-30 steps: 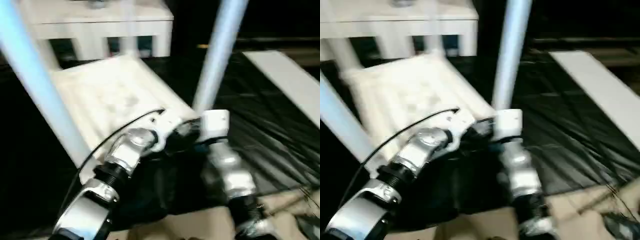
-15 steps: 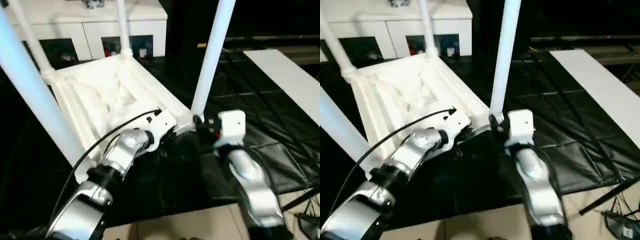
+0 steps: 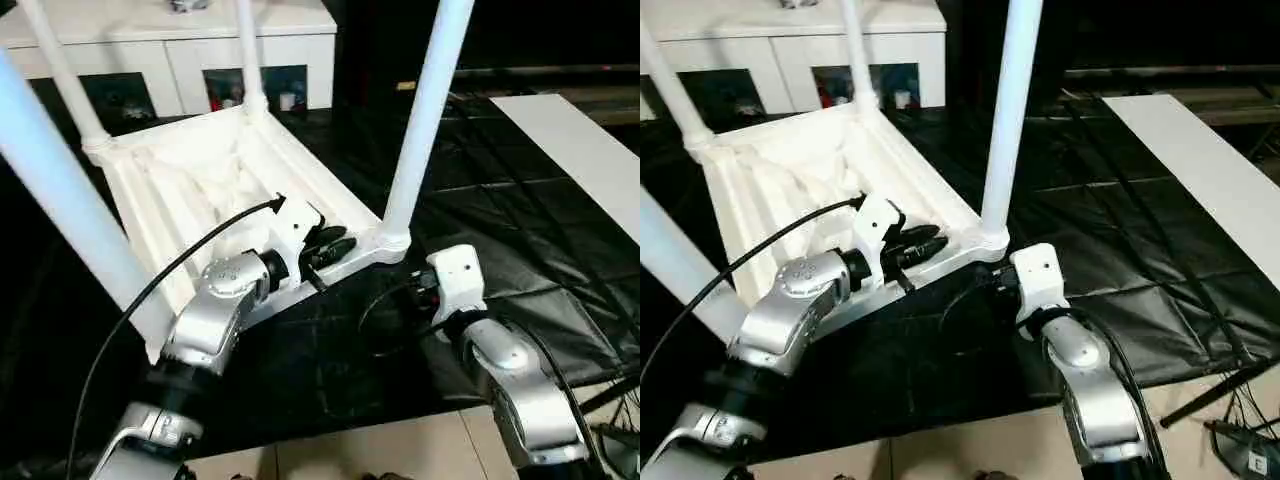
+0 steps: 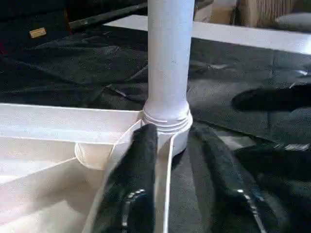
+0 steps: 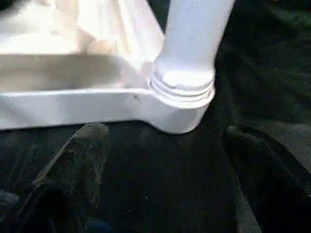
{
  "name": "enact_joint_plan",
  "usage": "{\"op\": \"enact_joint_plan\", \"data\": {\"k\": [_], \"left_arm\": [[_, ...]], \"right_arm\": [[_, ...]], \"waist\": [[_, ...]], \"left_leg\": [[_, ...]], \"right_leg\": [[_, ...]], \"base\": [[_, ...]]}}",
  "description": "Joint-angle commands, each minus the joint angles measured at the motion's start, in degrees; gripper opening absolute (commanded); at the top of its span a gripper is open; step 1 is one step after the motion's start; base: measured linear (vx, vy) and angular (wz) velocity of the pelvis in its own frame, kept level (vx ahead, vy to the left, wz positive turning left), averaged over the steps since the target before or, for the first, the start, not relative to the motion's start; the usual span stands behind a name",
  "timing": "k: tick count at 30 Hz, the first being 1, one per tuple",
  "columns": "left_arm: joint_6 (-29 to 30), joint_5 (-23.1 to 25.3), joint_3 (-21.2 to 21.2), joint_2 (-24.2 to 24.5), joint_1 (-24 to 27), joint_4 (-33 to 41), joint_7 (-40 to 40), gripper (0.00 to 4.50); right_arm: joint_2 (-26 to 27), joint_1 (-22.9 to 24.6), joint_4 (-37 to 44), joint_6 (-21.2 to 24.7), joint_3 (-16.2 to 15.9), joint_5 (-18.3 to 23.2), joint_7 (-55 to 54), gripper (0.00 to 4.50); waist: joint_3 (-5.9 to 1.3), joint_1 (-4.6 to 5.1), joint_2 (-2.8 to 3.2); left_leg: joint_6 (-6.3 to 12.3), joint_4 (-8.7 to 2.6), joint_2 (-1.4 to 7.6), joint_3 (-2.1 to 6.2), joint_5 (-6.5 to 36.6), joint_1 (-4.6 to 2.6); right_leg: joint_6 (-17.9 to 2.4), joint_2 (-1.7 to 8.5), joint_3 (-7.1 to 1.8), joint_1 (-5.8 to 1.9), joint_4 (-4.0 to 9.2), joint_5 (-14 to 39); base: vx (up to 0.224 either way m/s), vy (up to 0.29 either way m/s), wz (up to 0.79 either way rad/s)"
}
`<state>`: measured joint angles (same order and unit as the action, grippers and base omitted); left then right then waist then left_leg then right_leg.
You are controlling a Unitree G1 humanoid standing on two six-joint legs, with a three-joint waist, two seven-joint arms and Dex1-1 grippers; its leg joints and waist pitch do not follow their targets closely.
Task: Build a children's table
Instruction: Rotate table base
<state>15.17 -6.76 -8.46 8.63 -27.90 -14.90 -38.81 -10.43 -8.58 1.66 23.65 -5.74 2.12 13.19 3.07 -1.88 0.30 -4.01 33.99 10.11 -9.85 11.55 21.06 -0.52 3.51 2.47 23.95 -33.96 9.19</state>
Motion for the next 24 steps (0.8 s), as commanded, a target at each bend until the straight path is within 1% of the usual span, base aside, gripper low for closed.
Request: {"op": "enact_joint_plan", "data": {"k": [1, 2, 3, 4, 5, 6, 7, 8, 9, 10, 11, 12, 13, 14, 15, 16, 17, 18, 19, 20, 21, 22, 23, 24], "left_arm": [[4.9, -3.14, -0.47, 1.9, 3.49, 8.02, -3.21, 1.69], [4.9, -3.14, -0.47, 1.9, 3.49, 8.02, -3.21, 1.83], [5.89, -3.76, -1.29, 3.0, 5.37, 11.11, -4.25, 1.91], [7.38, -4.75, -1.94, 3.94, 7.2, 13.97, -5.29, 1.91], [7.38, -4.75, -1.94, 3.94, 7.2, 13.97, -5.29, 1.91], [9.18, -6.25, -3.2, 5.7, 9.86, 17.77, -7.39, 1.91], [9.18, -6.25, -3.2, 5.7, 9.86, 17.77, -7.39, 1.91], [10.14, -6.93, -3.9, 6.68, 10.9, 19.28, -8.61, 1.91], [11.47, -7.24, -4.73, 8.03, 12.07, 21.39, -9.87, 1.91], [11.98, -7.23, -4.94, 8.37, 12.31, 22.0, -10.05, 1.91], [11.98, -7.23, -4.94, 8.37, 12.31, 22.0, -10.05, 1.91], [12.82, -7.47, -5.14, 8.56, 12.59, 22.8, -10.12, 1.91], [12.82, -7.47, -5.14, 8.56, 12.59, 22.8, -10.12, 1.91], [13.38, -7.26, -5.33, 8.43, 12.78, 23.24, -9.6, 1.91], [13.38, -7.26, -5.33, 8.43, 12.78, 23.24, -9.6, 1.91], [13.98, -6.73, -5.91, 7.77, 12.86, 23.66, -8.6, 1.91], [14.13, -6.64, -6.01, 7.63, 12.86, 23.75, -8.4, 1.91], [14.78, -6.49, -6.43, 7.34, 12.98, 24.39, -7.72, 1.91], [15.21, -6.51, -6.65, 7.26, 13.07, 24.83, -7.4, 1.91], [15.29, -6.52, -6.7, 7.24, 13.09, 24.92, -7.34, 1.91], [15.78, -6.41, -7.4, 7.34, 13.25, 25.72, -6.64, 1.91], [15.79, -6.36, -7.58, 7.35, 13.3, 25.89, -6.44, 1.91], [15.82, -6.2, -7.83, 7.29, 13.38, 26.13, -6.02, 1.91], [15.96, -6.07, -7.85, 7.21, 13.41, 26.24, -5.75, 1.91]], "right_arm": [[0.1, -5.4, -8.55, 0.13, 0.3, -0.27, 0.7, 4.06], [0.1, -5.4, -8.55, 0.13, 0.3, -0.27, 0.7, 4.06], [0.43, -7.5, -11.97, 0.36, 0.45, -0.17, 1.18, 4.06], [0.7, -9.23, -14.8, 0.79, 0.53, 0.04, 1.9, 4.06], [0.7, -9.23, -14.8, 0.79, 0.53, 0.04, 1.9, 4.06], [1.02, -11.57, -18.74, 1.75, 0.26, 1.04, 4.62, 4.06], [1.02, -11.57, -18.74, 1.75, 0.26, 1.04, 4.62, 4.06], [0.91, -12.77, -20.82, 1.53, -0.31, 1.1, 6.24, 4.06], [0.92, -14.58, -23.83, 0.96, -0.66, 1.66, 8.06, 4.06], [1.06, -15.22, -24.85, 0.68, -0.5, 1.95, 8.38, 4.06], [1.06, -15.22, -24.85, 0.68, -0.5, 1.95, 8.38, 4.06], [1.2, -16.7, -27.34, -0.74, -0.35, 1.47, 7.83, 4.06], [1.2, -16.7, -27.34, -0.74, -0.35, 1.47, 7.83, 4.06], [1.64, -18.55, -30.36, -2.61, 0.14, 1.03, 6.75, 4.06], [1.64, -18.55, -30.36, -2.61, 0.14, 1.03, 6.75, 4.06], [3.11, -23.3, -37.79, -8.11, 2.3, 0.73, 2.6, 4.06], [3.41, -24.17, -39.14, -9.19, 2.8, 0.82, 1.84, 4.06], [4.47, -27.11, -43.75, -12.65, 4.93, 1.66, -0.26, 4.06], [5.01, -28.65, -46.19, -14.47, 6.09, 2.17, -1.25, 4.06], [5.12, -28.96, -46.68, -14.83, 6.33, 2.28, -1.45, 4.06], [5.78, -32.15, -51.6, -18.58, 8.7, 3.33, -4.35, 4.06], [5.99, -33.13, -53.03, -19.69, 9.52, 3.75, -5.39, 4.06], [6.27, -35.28, -56.18, -22.45, 10.99, 4.27, -8.26, 4.06], [6.26, -36.65, -58.22, -24.53, 11.49, 4.11, -10.51, 4.06]], "waist": [[-3.43, 0.1, -0.19], [-3.33, 0.46, -0.18], [-3.47, 0.42, -0.25], [-3.47, 0.42, -0.25], [-3.38, 0.3, -0.13], [-3.41, 0.31, -0.84], [-3.51, 0.08, -0.32], [-3.48, 0.07, -0.6], [-3.55, -0.08, -0.47], [-3.48, -0.05, -0.5], [-3.47, -0.14, -0.44], [-3.42, -0.09, -0.57], [-3.38, -0.03, -0.49], [-3.4, 0.09, -0.54], [-3.33, 0.08, -0.54], [-3.32, 0.06, -0.66], [-3.39, 0.58, -0.64], [-3.38, 0.53, -0.63], [-3.56, 0.49, -0.58], [-3.52, 0.54, -0.54], [-3.56, 0.44, -0.46], [-3.6, 0.52, -0.42], [-3.62, 0.5, -0.52], [-3.62, 0.51, -0.5]], "left_leg": [[2.26, -4.15, 2.5, 0.8, 10.93, 0.04], [2.03, -4.26, 2.42, 0.83, 11.09, 0.38], [1.98, -3.89, 2.52, 0.62, 11.35, -0.22], [1.98, -3.89, 2.52, 0.62, 11.35, -0.22], [2.19, -3.95, 2.46, 0.44, 10.37, -0.13], [2.34, -3.81, 2.39, 0.23, 10.06, -0.12], [2.5, -3.99, 2.55, 0.55, 9.52, -0.08], [2.53, -3.87, 2.53, 0.44, 9.2, -0.04], [2.6, -3.84, 2.59, 0.35, 9.01, -0.33], [2.62, -3.72, 2.55, 0.17, 8.12, -0.39], [2.56, -3.76, 2.57, 0.21, 8.2, -0.5], [2.39, -3.83, 2.55, 0.23, 8.44, -0.4], [2.09, -3.92, 2.59, 0.31, 8.95, -0.38], [1.64, -3.87, 2.57, 0.32, 9.87, -0.44], [1.51, -3.89, 2.5, 0.31, 10.24, -0.44], [1.28, -3.84, 2.41, 0.28, 10.42, -0.34], [0.68, -3.87, 2.33, 0.46, 11.12, -0.16], [0.57, -3.89, 2.27, 0.51, 11.26, -0.04], [0.46, -3.57, 2.38, 0.25, 11.13, -0.57], [0.59, -3.63, 2.34, 0.21, 11.12, -0.52], [0.62, -3.6, 2.37, 0.21, 11.2, -0.58], [0.63, -3.59, 2.34, 0.23, 11.0, -0.46], [0.99, -3.47, 2.27, 0.1, 11.0, -0.51], [1.05, -3.48, 2.24, 0.12, 10.82, -0.4]], "right_leg": [[-11.33, 4.06, -2.4, -3.34, 3.85, 15.29], [-11.12, 4.02, -2.27, -3.5, 4.04, 16.68], [-11.14, 3.98, -2.48, -3.02, 3.97, 16.49], [-11.14, 3.98, -2.48, -3.02, 3.97, 16.49], [-11.36, 3.67, -2.46, -2.98, 3.97, 15.04], [-11.11, 3.56, -2.5, -3.02, 3.98, 14.64], [-11.81, 3.84, -2.44, -3.25, 3.57, 13.83], [-11.75, 3.77, -2.42, -3.21, 3.41, 13.76], [-11.82, 3.71, -2.42, -3.06, 3.51, 13.38], [-12.63, 3.5, -2.44, -2.96, 3.31, 11.01], [-12.72, 3.54, -2.44, -2.98, 3.25, 10.88], [-12.6, 3.55, -2.4, -3.16, 3.25, 11.2], [-12.7, 3.69, -2.38, -3.16, 3.18, 11.93], [-12.49, 3.81, -2.35, -3.11, 3.31, 13.62], [-12.23, 3.79, -2.34, -3.11, 3.49, 14.48], [-11.47, 3.8, -2.42, -3.2, 3.59, 15.44], [-11.68, 4.06, -2.36, -3.06, 3.52, 17.41], [-11.19, 3.99, -2.25, -3.31, 3.64, 18.19], [-11.02, 4.04, -2.48, -2.73, 3.63, 17.56], [-11.25, 3.8, -2.38, -2.77, 3.52, 16.71], [-11.41, 3.82, -2.34, -2.74, 3.47, 16.25], [-11.46, 3.87, -2.33, -2.84, 3.36, 15.69], [-11.41, 3.63, -2.26, -2.76, 3.22, 14.63], [-11.36, 3.64, -2.23, -2.84, 3.17, 14.55]], "base": [[0.0, 0.0, 0.0], [0.0, 0.0, 0.0], [0.0, 0.0, 0.0], [0.0, 0.0, 0.0], [0.0, 0.0, 0.0], [0.0, 0.0, 0.0], [0.0, 0.0, 0.0], [0.0, 0.0, 0.0], [0.0, 0.0, 0.0], [0.0, 0.0, 0.0], [0.0, 0.0, 0.0], [0.0, 0.0, 0.0], [0.0, 0.0, 0.0], [0.0, 0.0, 0.0], [0.0, 0.0, 0.0], [0.0, 0.0, 0.0], [0.0, 0.0, 0.0], [0.0, 0.0, 0.0], [0.0, 0.0, 0.0], [0.0, 0.0, 0.0], [0.0, 0.0, 0.0], [0.0, 0.0, 0.0], [0.0, 0.0, 0.0], [0.0, 0.0, 0.0]]}}
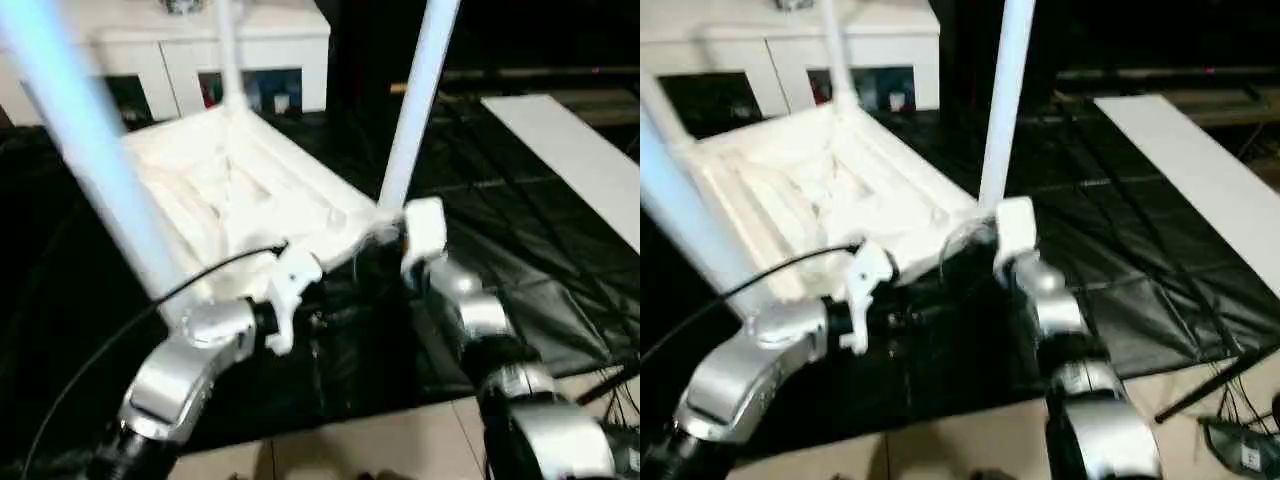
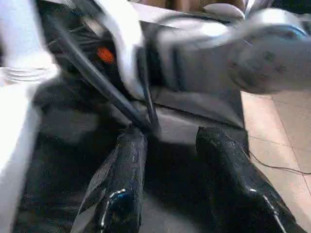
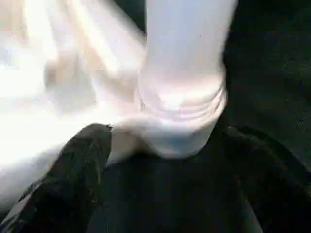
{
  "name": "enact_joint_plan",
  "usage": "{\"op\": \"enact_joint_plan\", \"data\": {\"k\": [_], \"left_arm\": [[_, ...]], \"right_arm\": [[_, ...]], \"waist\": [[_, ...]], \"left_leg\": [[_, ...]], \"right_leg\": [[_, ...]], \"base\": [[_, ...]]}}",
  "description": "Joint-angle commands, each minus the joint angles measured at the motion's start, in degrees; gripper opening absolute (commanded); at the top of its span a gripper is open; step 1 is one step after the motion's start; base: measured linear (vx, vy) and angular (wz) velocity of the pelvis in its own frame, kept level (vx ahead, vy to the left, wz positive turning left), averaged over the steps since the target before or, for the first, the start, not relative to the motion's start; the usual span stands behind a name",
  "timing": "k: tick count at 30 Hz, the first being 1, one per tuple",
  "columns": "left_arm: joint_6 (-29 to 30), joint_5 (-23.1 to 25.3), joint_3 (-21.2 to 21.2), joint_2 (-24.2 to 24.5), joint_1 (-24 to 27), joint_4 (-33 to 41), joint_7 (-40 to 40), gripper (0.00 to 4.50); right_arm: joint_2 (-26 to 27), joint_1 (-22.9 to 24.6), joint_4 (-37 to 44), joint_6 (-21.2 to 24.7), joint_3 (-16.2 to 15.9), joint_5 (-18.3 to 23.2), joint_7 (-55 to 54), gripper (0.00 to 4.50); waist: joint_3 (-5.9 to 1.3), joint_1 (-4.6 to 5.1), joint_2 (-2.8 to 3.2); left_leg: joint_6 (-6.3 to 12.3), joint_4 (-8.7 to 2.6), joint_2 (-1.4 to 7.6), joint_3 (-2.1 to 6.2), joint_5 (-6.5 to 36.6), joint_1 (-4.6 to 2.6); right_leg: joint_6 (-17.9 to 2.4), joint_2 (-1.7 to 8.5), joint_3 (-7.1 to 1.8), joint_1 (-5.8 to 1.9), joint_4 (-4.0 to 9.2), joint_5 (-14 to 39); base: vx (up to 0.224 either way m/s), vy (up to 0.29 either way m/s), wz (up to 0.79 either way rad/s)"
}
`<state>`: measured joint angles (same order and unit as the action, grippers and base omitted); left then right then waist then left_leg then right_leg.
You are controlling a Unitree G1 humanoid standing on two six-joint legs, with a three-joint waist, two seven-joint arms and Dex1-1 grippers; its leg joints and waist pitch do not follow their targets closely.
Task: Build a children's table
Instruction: Rotate table base
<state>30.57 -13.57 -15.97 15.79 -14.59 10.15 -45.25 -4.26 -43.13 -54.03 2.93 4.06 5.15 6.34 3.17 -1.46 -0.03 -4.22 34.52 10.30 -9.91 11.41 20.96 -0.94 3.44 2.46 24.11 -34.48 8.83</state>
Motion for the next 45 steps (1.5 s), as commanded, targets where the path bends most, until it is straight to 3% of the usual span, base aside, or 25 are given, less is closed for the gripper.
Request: {"op": "enact_joint_plan", "data": {"k": [1, 4, 7, 9, 11, 13, 15, 19, 21, 22, 24, 26, 27, 28, 32, 33, 36, 41, 45], "left_arm": [[0.23, 1.16, -0.36, -0.07, 0.16, 1.17, 1.1, 1.91], [-0.53, 1.61, -0.15, -0.55, 0.41, 1.07, 1.9, 1.91], [-3.0, 1.84, 0.37, -1.51, 1.33, 1.6, 3.21, 1.91], [-4.98, 1.03, 0.89, -1.9, 2.43, 2.66, 3.13, 1.91], [-7.95, -2.31, 2.04, -1.93, 5.23, 5.52, 0.59, 1.91], [-9.07, -7.77, 4.72, -1.58, 8.74, 8.2, -2.99, 1.91], [-8.89, -11.91, 7.49, -1.12, 11.28, 9.66, -5.59, 1.91], [-2.79, -20.54, 10.73, 2.11, 13.87, 12.14, -10.96, 2.26], [-2.64, -21.08, 10.67, 3.65, 14.01, 12.04, -12.49, 2.3], [-2.55, -21.79, 10.79, 5.81, 13.95, 11.51, -14.61, 2.54], [-2.38, -22.16, 10.97, 6.47, 13.86, 11.25, -15.26, 2.62], [-2.91, -22.56, 12.58, 9.54, 13.34, 9.59, -18.44, 2.74], [-2.95, -22.77, 13.14, 10.27, 13.24, 9.21, -19.15, 2.74], [-3.12, -22.88, 14.23, 12.01, 13.12, 8.4, -20.63, 2.86], [-4.43, -21.99, 15.95, 16.01, 13.32, 5.93, -23.33, 3.1], [-5.63, -20.37, 16.88, 19.25, 13.72, 3.68, -25.08, 3.36], [-8.1, -18.17, 17.9, 22.46, 14.52, 0.83, -26.65, 3.54], [-10.22, -16.81, 21.21, 28.66, 17.63, -3.02, -30.64, 3.92], [-10.5, -17.29, 22.62, 30.57, 18.42, -4.63, -31.8, 4.25]], "right_arm": [[0.12, -3.23, -4.06, -5.85, 2.48, 1.18, -6.19, 4.06], [0.01, -4.35, -5.3, -7.85, 3.22, 1.22, -9.31, 4.06], [-0.49, -5.52, -7.26, -11.19, 4.11, 0.33, -12.96, 4.06], [-0.57, -5.09, -6.87, -13.57, 4.76, 0.39, -12.06, 4.06], [-0.32, -2.79, -3.29, -16.07, 5.63, 2.03, -5.67, 4.06], [0.73, 1.73, 4.79, -15.16, 6.39, 7.48, 5.99, 4.06], [1.29, 6.41, 12.78, -13.83, 6.05, 10.82, 10.28, 4.06], [-0.66, 15.86, 26.73, -10.24, 0.9, 13.61, 14.06, 4.06], [-1.56, 18.27, 29.9, -9.3, -0.43, 13.61, 15.66, 4.06], [-2.71, 21.51, 34.45, -7.62, -1.8, 13.53, 18.34, 4.06], [-3.02, 22.58, 36.12, -6.81, -2.05, 13.6, 19.41, 4.06], [-4.81, 26.18, 42.1, -3.28, -3.04, 14.8, 23.61, 4.06], [-5.35, 26.96, 43.47, -2.27, -3.35, 15.36, 24.37, 4.06], [-6.61, 28.17, 45.5, -0.86, -4.08, 16.0, 25.69, 4.06], [-8.63, 29.6, 47.63, 0.22, -5.15, 16.21, 26.73, 4.06], [-9.44, 30.08, 48.02, 0.71, -5.3, 16.27, 27.67, 4.06], [-9.84, 30.56, 48.5, 1.61, -5.23, 16.07, 28.7, 4.06], [-11.2, 32.12, 50.5, 3.6, -5.93, 15.66, 29.7, 4.06], [-11.28, 32.28, 50.67, 3.81, -5.96, 15.6, 29.78, 4.06]], "waist": [[-3.73, 0.07, -0.13], [-3.78, -0.07, -0.38], [-3.97, -0.22, -0.31], [-4.0, -0.29, -0.71], [-4.05, -0.38, -0.8], [-3.81, -0.49, -0.84], [-3.7, -0.32, -0.7], [-3.51, -0.46, -0.49], [-3.17, -0.47, -0.51], [-2.93, -0.3, -0.28], [-2.8, -0.28, -0.37], [-2.74, -0.31, -0.2], [-2.7, -0.26, -0.25], [-2.74, -0.27, -0.32], [-2.81, -0.21, -0.2], [-2.77, -0.22, -0.24], [-2.77, -0.23, -0.06], [-2.92, -0.41, 0.22], [-3.02, -0.35, 0.16]], "left_leg": [[1.14, -3.98, 1.94, 0.14, 11.0, -0.35], [1.36, -3.93, 1.91, 0.05, 10.72, -0.26], [1.58, -3.83, 1.9, -0.02, 9.75, -0.27], [1.93, -3.8, 1.9, -0.07, 9.55, -0.14], [2.92, -3.7, 2.08, -0.05, 9.53, 0.24], [4.44, -3.81, 2.29, -0.04, 10.25, 0.3], [4.57, -3.95, 2.25, -0.07, 10.9, 0.07], [3.29, -4.34, 2.39, 0.07, 12.06, -0.38], [2.6, -4.57, 2.24, 0.08, 15.08, -0.56], [1.65, -4.78, 2.14, 0.2, 17.69, -0.63], [1.17, -4.81, 2.16, 0.28, 19.29, -0.84], [0.84, -4.95, 2.01, 0.54, 19.92, -0.66], [0.75, -4.95, 2.06, 0.53, 20.08, -0.77], [0.8, -4.96, 1.91, 0.64, 19.96, -0.77], [0.6, -4.98, 1.92, 0.72, 19.65, -0.72], [0.76, -5.02, 1.89, 0.85, 19.58, -0.71], [0.65, -4.99, 1.94, 0.78, 20.12, -1.04], [0.51, -5.22, 2.24, 0.8, 19.29, -1.03], [0.59, -5.23, 2.26, 0.71, 18.97, -1.13]], "right_leg": [[-10.87, 3.6, -2.09, -2.92, 3.7, 15.48], [-10.08, 3.41, -2.07, -3.02, 3.6, 14.84], [-10.62, 3.3, -2.02, -3.03, 3.28, 12.36], [-10.65, 3.34, -2.01, -3.13, 3.24, 11.95], [-10.57, 3.71, -2.11, -3.46, 3.04, 11.01], [-10.55, 3.63, -2.21, -3.47, 3.1, 10.61], [-10.62, 3.23, -2.09, -3.16, 3.33, 11.9], [-10.1, 2.95, -2.15, -2.89, 3.51, 14.79], [-8.95, 2.79, -2.12, -2.63, 4.13, 19.15], [-7.3, 2.8, -2.21, -2.51, 4.67, 23.51], [-6.27, 2.85, -2.29, -2.18, 4.86, 26.18], [-4.63, 3.0, -2.28, -2.42, 5.3, 29.34], [-4.17, 3.02, -2.37, -2.06, 5.43, 30.06], [-3.5, 2.94, -2.28, -2.27, 5.52, 30.92], [-3.75, 3.09, -2.29, -2.13, 5.46, 31.03], [-3.77, 3.17, -2.25, -2.11, 5.61, 31.53], [-3.88, 3.15, -2.35, -1.81, 5.62, 31.66], [-6.51, 3.2, -2.49, -2.03, 4.88, 25.98], [-7.88, 3.22, -2.55, -2.18, 4.53, 23.66]], "base": [[0.0, 0.0, 0.0], [0.0, 0.0, 0.0], [0.0, 0.0, 0.0], [0.0, 0.0, 0.0], [0.0, 0.0, 0.0], [0.0, 0.0, 0.0], [0.0, 0.0, 0.0], [0.0, 0.0, 0.0], [0.0, 0.0, 0.0], [0.0, 0.0, 0.0], [0.0, 0.0, 0.0], [0.0, 0.0, 0.0], [0.0, 0.0, 0.0], [0.0, 0.0, 0.0], [0.0, 0.0, 0.0], [0.0, 0.0, 0.0], [0.0, 0.0, 0.0], [0.0, 0.0, 0.0], [0.0, 0.0, 0.0]]}}
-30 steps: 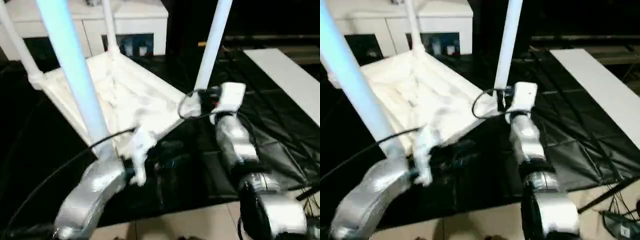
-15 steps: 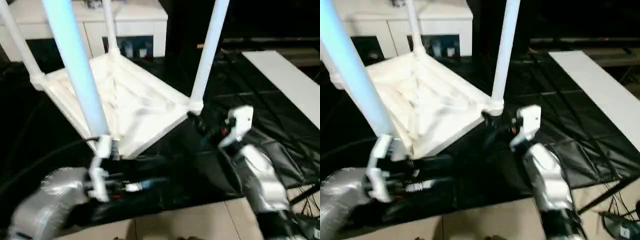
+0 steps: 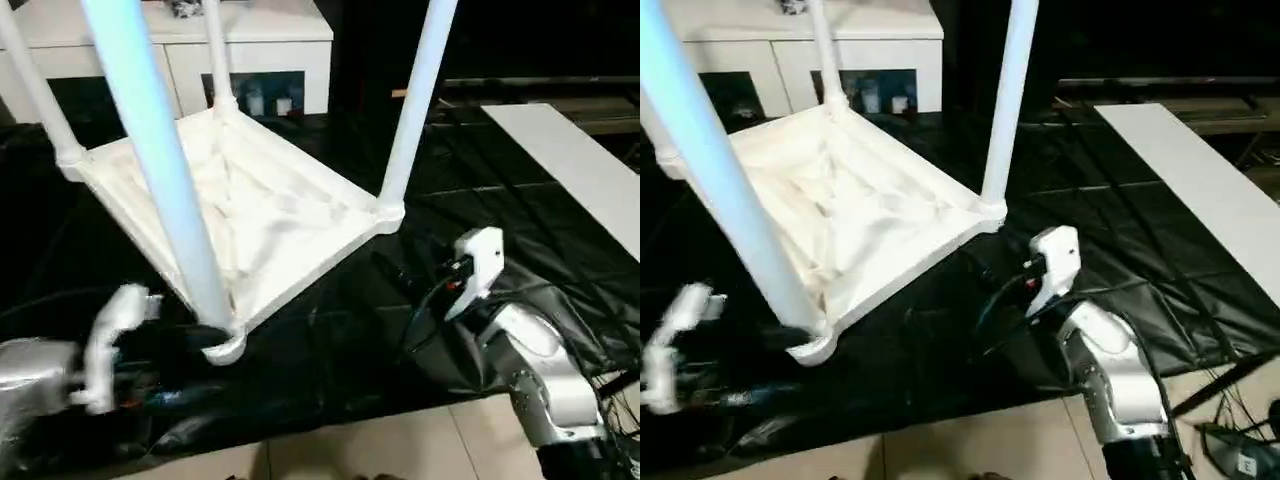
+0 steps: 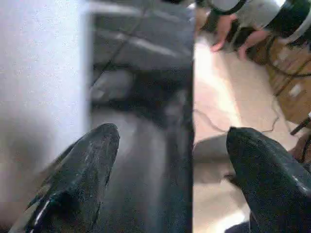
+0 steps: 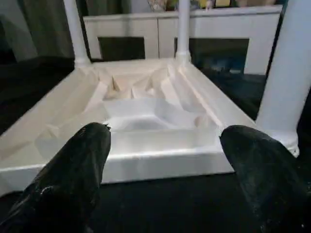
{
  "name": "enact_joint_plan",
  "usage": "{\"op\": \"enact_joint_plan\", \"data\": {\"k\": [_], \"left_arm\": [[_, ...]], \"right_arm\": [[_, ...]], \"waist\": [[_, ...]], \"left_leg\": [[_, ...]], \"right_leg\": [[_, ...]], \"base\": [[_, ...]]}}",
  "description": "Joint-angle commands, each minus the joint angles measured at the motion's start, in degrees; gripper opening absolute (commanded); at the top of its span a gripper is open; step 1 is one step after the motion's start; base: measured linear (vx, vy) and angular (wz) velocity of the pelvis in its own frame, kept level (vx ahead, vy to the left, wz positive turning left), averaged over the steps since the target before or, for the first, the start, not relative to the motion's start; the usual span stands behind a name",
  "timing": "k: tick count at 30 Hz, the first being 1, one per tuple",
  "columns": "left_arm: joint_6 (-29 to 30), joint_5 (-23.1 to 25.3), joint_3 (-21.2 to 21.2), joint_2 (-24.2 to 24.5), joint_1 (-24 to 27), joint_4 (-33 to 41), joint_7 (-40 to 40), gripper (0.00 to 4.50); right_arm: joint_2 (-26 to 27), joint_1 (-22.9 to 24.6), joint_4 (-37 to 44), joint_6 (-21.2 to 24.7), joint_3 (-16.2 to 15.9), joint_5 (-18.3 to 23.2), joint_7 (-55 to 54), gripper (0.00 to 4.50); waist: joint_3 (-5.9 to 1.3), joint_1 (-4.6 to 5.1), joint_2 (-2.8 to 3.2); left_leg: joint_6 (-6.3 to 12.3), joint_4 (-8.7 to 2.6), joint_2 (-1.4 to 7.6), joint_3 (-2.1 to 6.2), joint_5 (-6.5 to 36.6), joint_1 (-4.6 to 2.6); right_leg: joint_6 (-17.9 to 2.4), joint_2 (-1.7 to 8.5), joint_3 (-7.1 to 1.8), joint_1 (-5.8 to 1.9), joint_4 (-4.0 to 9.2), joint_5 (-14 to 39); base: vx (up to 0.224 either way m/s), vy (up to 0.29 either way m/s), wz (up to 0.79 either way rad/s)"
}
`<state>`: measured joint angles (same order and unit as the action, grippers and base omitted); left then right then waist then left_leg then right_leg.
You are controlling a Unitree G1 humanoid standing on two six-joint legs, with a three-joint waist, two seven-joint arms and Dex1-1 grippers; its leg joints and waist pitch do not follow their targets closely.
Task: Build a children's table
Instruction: Rotate table base
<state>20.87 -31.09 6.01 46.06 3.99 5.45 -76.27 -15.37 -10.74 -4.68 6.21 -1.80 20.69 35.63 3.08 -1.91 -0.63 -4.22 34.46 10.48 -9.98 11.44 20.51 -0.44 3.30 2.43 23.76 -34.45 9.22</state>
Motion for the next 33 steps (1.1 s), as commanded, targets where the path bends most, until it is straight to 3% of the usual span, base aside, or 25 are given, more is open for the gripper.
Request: {"op": "enact_joint_plan", "data": {"k": [1, 7, 11, 13, 16, 19, 24, 27, 28, 30, 31, 33], "left_arm": [[-1.51, 0.46, 1.39, 1.0, -0.05, -1.33, -1.08, 4.32], [-5.15, 1.54, 4.72, 3.16, -0.32, -7.76, -1.64, 4.42], [-11.08, 2.28, 6.18, -2.25, -4.74, -9.63, 3.65, 4.42], [-11.78, 2.31, 5.54, -3.6, -5.69, -9.4, 4.48, 4.42], [-13.32, 3.39, 2.83, -6.73, -7.31, -8.63, 6.22, 4.42], [-16.56, 6.75, -0.85, -11.39, -9.92, -9.79, 9.51, 4.42], [-17.13, 9.61, -5.41, -16.55, -12.65, -10.05, 12.17, 4.42], [-16.52, 11.67, -8.14, -20.02, -15.31, -11.84, 15.25, 4.42], [-17.44, 14.23, -10.31, -22.76, -17.38, -13.79, 17.87, 4.42], [-18.5, 17.43, -13.17, -26.57, -20.03, -16.47, 20.9, 4.42], [-18.58, 18.42, -14.28, -27.98, -20.98, -17.38, 21.85, 4.42], [-21.01, 22.86, -16.82, -31.04, -23.7, -20.64, 26.18, 4.42]], "right_arm": [[-0.13, -0.06, 1.37, 0.6, -0.08, -0.03, 0.55, 4.06], [-0.65, 0.9, 2.11, 1.18, -1.05, -0.73, 1.66, 4.06], [-1.23, 1.65, 2.81, 1.46, -1.88, -0.75, 2.56, 4.06], [-1.34, 1.95, 2.99, 1.4, -2.2, -1.08, 2.76, 4.06], [-1.2, 2.34, 3.09, 1.1, -2.35, -1.94, 2.51, 4.06], [-0.56, 2.69, 3.61, 0.48, -1.96, -2.77, 0.67, 4.06], [-0.01, 3.19, 4.5, 0.51, -1.48, -2.78, -0.96, 4.06], [0.09, 3.66, 5.08, 0.74, -1.26, -2.57, -1.41, 4.06], [0.29, 3.98, 5.48, 0.78, -1.1, -2.65, -1.86, 4.06], [0.73, 4.35, 6.02, 0.7, -0.8, -3.04, -2.77, 4.06], [0.89, 4.47, 6.19, 0.62, -0.64, -3.17, -3.23, 4.06], [1.29, 4.74, 6.73, 0.87, -0.28, -2.83, -3.89, 4.06]], "waist": [[-2.94, 0.07, 0.88], [-2.76, 0.03, 0.86], [-2.63, -0.38, 0.86], [-2.59, -0.44, 0.78], [-2.67, -0.3, 0.54], [-2.83, -0.37, 0.52], [-3.04, -0.36, 0.24], [-3.19, -0.43, 0.19], [-3.08, -0.26, 0.01], [-3.18, -0.72, 0.56], [-3.15, -0.74, 0.16], [-3.27, -0.99, 0.08]], "left_leg": [[0.6, -5.21, 2.13, 0.8, 18.72, -0.64], [0.45, -5.27, 2.09, 0.78, 19.87, -0.77], [-0.17, -5.21, 2.3, 0.74, 21.32, -1.32], [-0.29, -5.31, 2.29, 0.87, 21.36, -1.05], [-0.45, -5.24, 2.25, 1.01, 21.53, -1.04], [-0.35, -5.13, 2.3, 0.93, 20.43, -1.1], [-0.06, -5.05, 2.22, 0.92, 18.48, -0.53], [0.34, -4.85, 2.22, 0.82, 17.59, -0.7], [0.58, -4.97, 2.21, 0.8, 17.04, -0.33], [0.51, -4.68, 2.26, 0.67, 17.76, -1.15], [0.48, -4.8, 2.3, 0.71, 17.48, -0.71], [0.59, -4.9, 2.26, 0.91, 16.32, -0.19]], "right_leg": [[-8.76, 3.4, -2.54, -1.89, 4.44, 22.63], [-9.34, 3.52, -2.56, -1.96, 4.43, 22.68], [-8.97, 3.68, -2.58, -1.72, 4.9, 24.94], [-8.82, 3.8, -2.59, -1.98, 4.82, 25.29], [-7.52, 4.01, -2.6, -2.07, 5.07, 28.19], [-7.18, 3.95, -2.65, -1.98, 5.17, 27.48], [-7.12, 3.95, -2.6, -2.48, 4.94, 25.76], [-7.31, 3.88, -2.56, -2.37, 4.92, 24.62], [-7.23, 3.71, -2.55, -2.56, 5.02, 23.88], [-7.55, 3.77, -2.58, -2.05, 5.14, 23.54], [-7.42, 3.84, -2.56, -2.41, 5.19, 23.65], [-7.07, 4.03, -2.56, -2.84, 5.02, 22.99]], "base": [[0.0, 0.0, 0.0], [0.0, 0.0, 0.0], [0.0, 0.0, 0.0], [0.0, 0.0, 0.0], [0.0, 0.0, 0.0], [0.0, 0.0, 0.0], [0.0, 0.0, 0.0], [0.0, 0.0, 0.0], [0.0, 0.0, 0.0], [0.0, 0.0, 0.0], [0.0, 0.0, 0.0], [0.0, 0.0, 0.0]]}}
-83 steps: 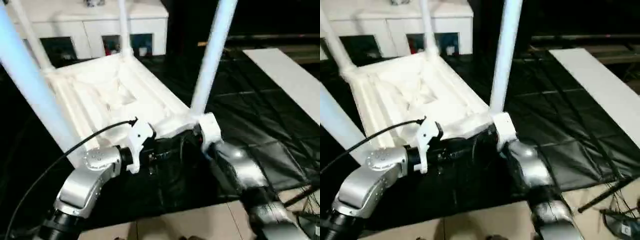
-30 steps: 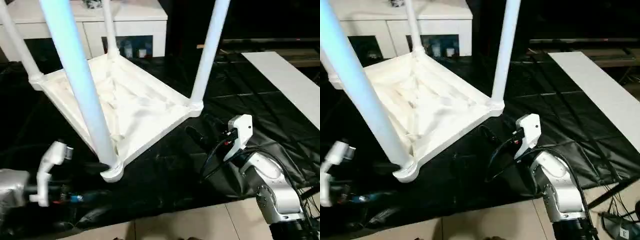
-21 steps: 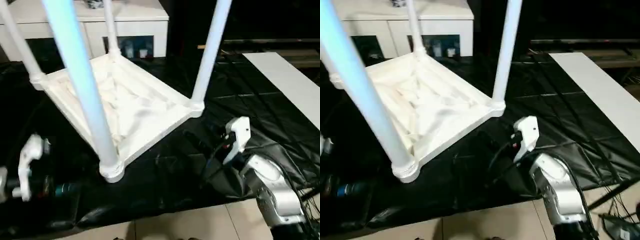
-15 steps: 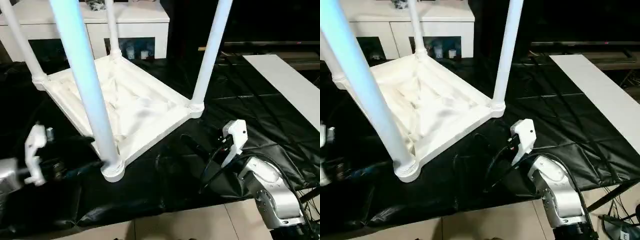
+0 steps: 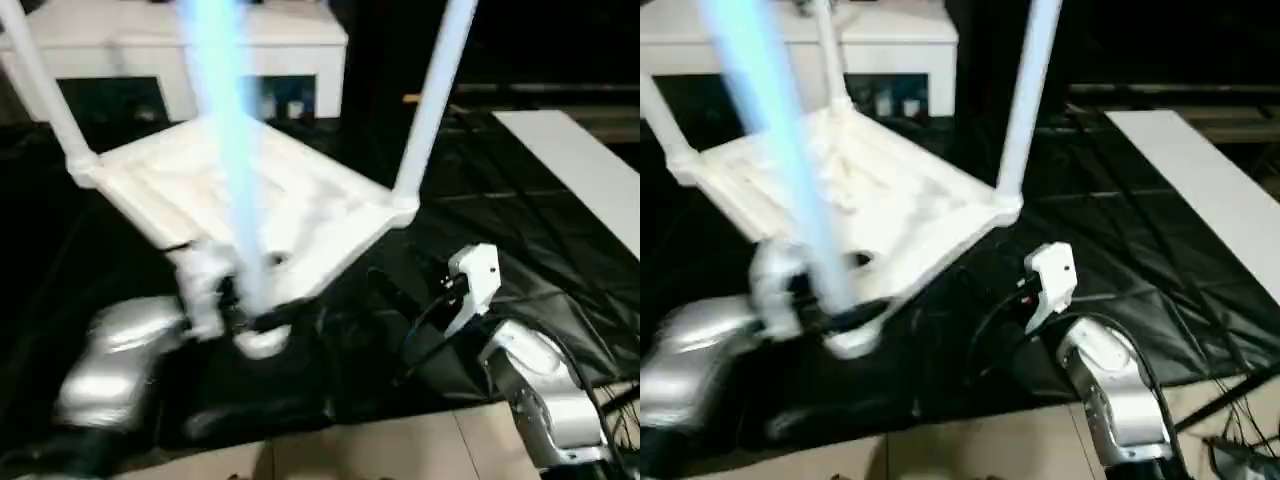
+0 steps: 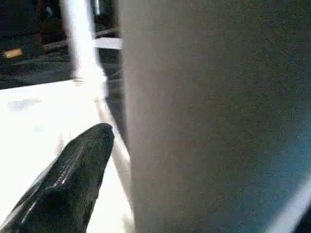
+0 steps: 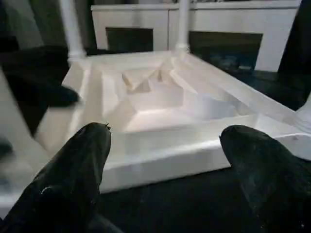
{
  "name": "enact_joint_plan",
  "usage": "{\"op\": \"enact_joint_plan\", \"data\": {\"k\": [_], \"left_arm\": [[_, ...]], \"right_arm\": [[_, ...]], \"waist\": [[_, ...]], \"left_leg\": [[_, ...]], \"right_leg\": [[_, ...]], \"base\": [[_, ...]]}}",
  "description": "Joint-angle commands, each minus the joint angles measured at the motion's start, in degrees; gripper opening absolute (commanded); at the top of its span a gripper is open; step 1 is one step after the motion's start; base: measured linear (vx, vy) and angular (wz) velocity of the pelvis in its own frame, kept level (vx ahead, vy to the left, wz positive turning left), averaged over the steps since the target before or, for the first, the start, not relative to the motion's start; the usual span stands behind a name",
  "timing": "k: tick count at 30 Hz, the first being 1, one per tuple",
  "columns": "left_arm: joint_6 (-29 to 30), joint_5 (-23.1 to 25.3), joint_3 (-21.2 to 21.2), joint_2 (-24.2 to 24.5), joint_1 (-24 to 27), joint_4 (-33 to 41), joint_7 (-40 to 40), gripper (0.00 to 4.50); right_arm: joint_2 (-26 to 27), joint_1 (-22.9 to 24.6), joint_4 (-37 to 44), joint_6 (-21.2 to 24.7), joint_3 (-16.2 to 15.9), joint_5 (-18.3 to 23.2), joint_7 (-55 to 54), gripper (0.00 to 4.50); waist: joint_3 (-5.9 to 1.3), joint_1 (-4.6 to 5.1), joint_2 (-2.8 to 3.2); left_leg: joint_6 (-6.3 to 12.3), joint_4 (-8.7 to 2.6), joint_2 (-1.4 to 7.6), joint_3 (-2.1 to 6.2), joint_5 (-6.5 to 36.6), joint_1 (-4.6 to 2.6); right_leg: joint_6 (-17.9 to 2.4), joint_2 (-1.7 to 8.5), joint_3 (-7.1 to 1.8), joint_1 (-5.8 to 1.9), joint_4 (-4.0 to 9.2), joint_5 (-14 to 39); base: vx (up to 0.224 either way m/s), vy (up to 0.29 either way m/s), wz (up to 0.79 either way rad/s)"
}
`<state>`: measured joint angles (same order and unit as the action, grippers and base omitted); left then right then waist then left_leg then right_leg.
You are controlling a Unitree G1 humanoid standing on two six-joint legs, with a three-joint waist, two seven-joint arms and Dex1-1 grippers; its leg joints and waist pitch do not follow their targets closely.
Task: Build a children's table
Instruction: Rotate table base
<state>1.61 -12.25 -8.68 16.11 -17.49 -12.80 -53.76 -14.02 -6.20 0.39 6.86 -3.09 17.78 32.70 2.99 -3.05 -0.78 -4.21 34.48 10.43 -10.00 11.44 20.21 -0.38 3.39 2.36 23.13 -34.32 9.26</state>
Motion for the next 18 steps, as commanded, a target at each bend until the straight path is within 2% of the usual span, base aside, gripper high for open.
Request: {"op": "enact_joint_plan", "data": {"k": [1, 2, 3, 5, 6, 7, 8, 9, 10, 12, 13, 14, 15, 16, 17, 18], "left_arm": [[-2.5, 6.11, -3.34, -3.32, -4.14, -4.76, 6.46, 4.42], [-2.83, 6.76, -3.69, -4.22, -4.94, -5.75, 7.51, 4.42], [-4.19, 8.73, -4.73, -7.71, -7.96, -9.57, 11.32, 4.42], [-4.99, 8.96, -5.11, -11.65, -11.02, -13.58, 13.74, 4.42], [-5.99, 9.64, -5.66, -13.45, -12.74, -16.05, 14.57, 4.42], [-6.61, 10.01, -6.12, -14.45, -13.89, -17.79, 14.59, 4.42], [-7.11, 10.37, -6.4, -14.89, -14.51, -18.86, 14.58, 4.42], [-7.15, 10.39, -6.42, -14.92, -14.55, -18.93, 14.58, 4.42], [-8.35, 11.09, -6.9, -14.71, -15.7, -20.46, 14.12, 4.42], [-9.04, 11.12, -6.96, -14.21, -16.45, -21.21, 13.4, 4.42], [-9.86, 11.07, -6.8, -12.88, -16.99, -21.66, 11.5, 4.42], [-9.82, 10.94, -6.8, -12.62, -16.99, -21.66, 10.85, 4.42], [-9.58, 10.32, -6.8, -11.35, -16.96, -21.62, 7.77, 4.42], [-8.22, 8.67, -7.2, -8.5, -16.29, -20.19, 0.96, 4.42], [-7.25, 7.71, -7.39, -6.79, -16.01, -19.39, -2.48, 4.42], [-6.5, 6.95, -7.55, -4.83, -15.69, -18.42, -5.61, 4.42]], "right_arm": [[0.18, 0.38, 1.98, 0.31, 1.21, 0.29, -1.27, 4.06], [0.26, 0.45, 2.09, 0.35, 1.26, 0.36, -1.36, 4.06], [0.48, 0.71, 2.47, 0.44, 1.37, 0.51, -1.6, 4.06], [0.67, 0.95, 2.69, 0.39, 1.47, 0.49, -1.99, 4.06], [0.73, 1.08, 2.81, 0.32, 1.6, 0.43, -2.32, 4.06], [0.78, 1.14, 2.89, 0.16, 1.8, 0.35, -2.66, 4.06], [0.82, 1.17, 2.95, 0.08, 1.93, 0.29, -2.87, 4.06], [0.83, 1.17, 2.95, 0.07, 1.94, 0.29, -2.88, 4.06], [0.55, 1.23, 3.17, 0.06, 2.39, 0.3, -3.0, 4.06], [0.22, 1.33, 3.45, 0.12, 2.82, 0.35, -2.99, 4.06], [-0.27, 1.52, 3.88, 0.3, 3.37, 0.53, -2.96, 4.06], [-0.33, 1.57, 3.96, 0.35, 3.44, 0.57, -2.93, 4.06], [-0.59, 1.78, 4.32, 0.57, 3.74, 0.74, -2.79, 4.06], [-1.19, 2.23, 4.81, 1.03, 4.04, 0.96, -2.25, 4.06], [-1.6, 2.44, 4.93, 1.26, 3.99, 1.0, -1.66, 4.06], [-2.02, 2.68, 5.05, 1.46, 3.86, 1.02, -1.04, 4.06]], "waist": [[-3.33, 0.1, 0.21], [-3.38, 0.09, 0.29], [-3.34, 0.09, 0.15], [-3.59, -0.45, 0.37], [-3.5, -0.31, 0.06], [-3.73, -0.51, 0.42], [-3.73, -0.51, 0.42], [-3.78, -0.26, 0.09], [-3.85, -0.23, 0.68], [-4.01, 0.06, 0.49], [-4.02, 0.09, 0.73], [-3.96, 0.02, 0.76], [-4.0, -0.07, 0.97], [-3.84, -0.08, 0.92], [-3.83, -0.02, 0.8], [-3.82, -0.03, 1.0]], "left_leg": [[0.67, -4.7, 2.21, 0.8, 16.07, -0.11], [0.76, -4.65, 2.25, 0.81, 15.84, -0.16], [1.01, -4.65, 2.15, 0.82, 15.24, 0.14], [1.4, -4.42, 2.18, 0.9, 14.37, -0.03], [1.73, -4.54, 2.13, 0.88, 13.71, 0.38], [2.16, -4.36, 2.06, 0.96, 12.5, 0.48], [2.16, -4.36, 2.06, 0.96, 12.5, 0.48], [2.61, -4.34, 1.98, 0.95, 11.76, 0.77], [3.01, -4.24, 1.95, 1.03, 11.15, 0.83], [3.65, -4.03, 1.95, 0.95, 10.42, 0.82], [4.19, -3.99, 2.05, 0.93, 9.73, 0.86], [4.48, -3.97, 1.93, 0.88, 9.8, 0.81], [4.56, -3.96, 2.01, 0.92, 10.0, 0.68], [4.65, -4.09, 2.14, 0.88, 10.02, 0.68], [4.49, -4.3, 2.22, 0.93, 10.54, 0.73], [4.27, -4.32, 2.31, 0.96, 10.78, 0.59]], "right_leg": [[-6.42, 3.76, -2.44, -2.09, 5.05, 22.44], [-6.54, 3.83, -2.49, -2.12, 4.96, 21.85], [-6.46, 3.85, -2.42, -2.35, 5.03, 21.73], [-6.63, 4.14, -2.35, -2.39, 5.13, 21.3], [-6.58, 4.05, -2.34, -2.56, 5.29, 20.78], [-7.04, 4.11, -2.27, -2.78, 4.92, 18.6], [-7.04, 4.11, -2.27, -2.78, 4.92, 18.6], [-7.38, 3.95, -2.19, -2.95, 4.85, 17.03], [-7.98, 4.06, -2.14, -3.03, 4.74, 15.89], [-9.03, 3.97, -2.12, -3.12, 4.61, 13.61], [-9.99, 4.03, -2.11, -3.14, 4.35, 12.21], [-9.94, 4.01, -2.05, -3.04, 4.58, 12.75], [-10.18, 4.14, -2.05, -3.03, 4.55, 13.46], [-10.37, 4.13, -2.06, -2.97, 4.61, 13.88], [-10.39, 4.17, -2.07, -3.02, 4.51, 14.84], [-10.59, 4.18, -2.08, -2.92, 4.38, 14.93]], "base": [[0.0, 0.0, 0.0], [0.0, 0.0, 0.0], [0.0, 0.0, 0.0], [0.0, 0.0, 0.0], [0.0, 0.0, 0.0], [0.0, 0.0, 0.0], [0.0, 0.0, 0.0], [0.0, 0.0, 0.0], [0.0, 0.0, 0.0], [0.0, 0.0, 0.0], [0.0, 0.0, 0.0], [0.0, 0.0, 0.0], [0.0, 0.0, 0.0], [0.0, 0.0, 0.0], [0.0, 0.0, 0.0], [0.0, 0.0, 0.0]]}}
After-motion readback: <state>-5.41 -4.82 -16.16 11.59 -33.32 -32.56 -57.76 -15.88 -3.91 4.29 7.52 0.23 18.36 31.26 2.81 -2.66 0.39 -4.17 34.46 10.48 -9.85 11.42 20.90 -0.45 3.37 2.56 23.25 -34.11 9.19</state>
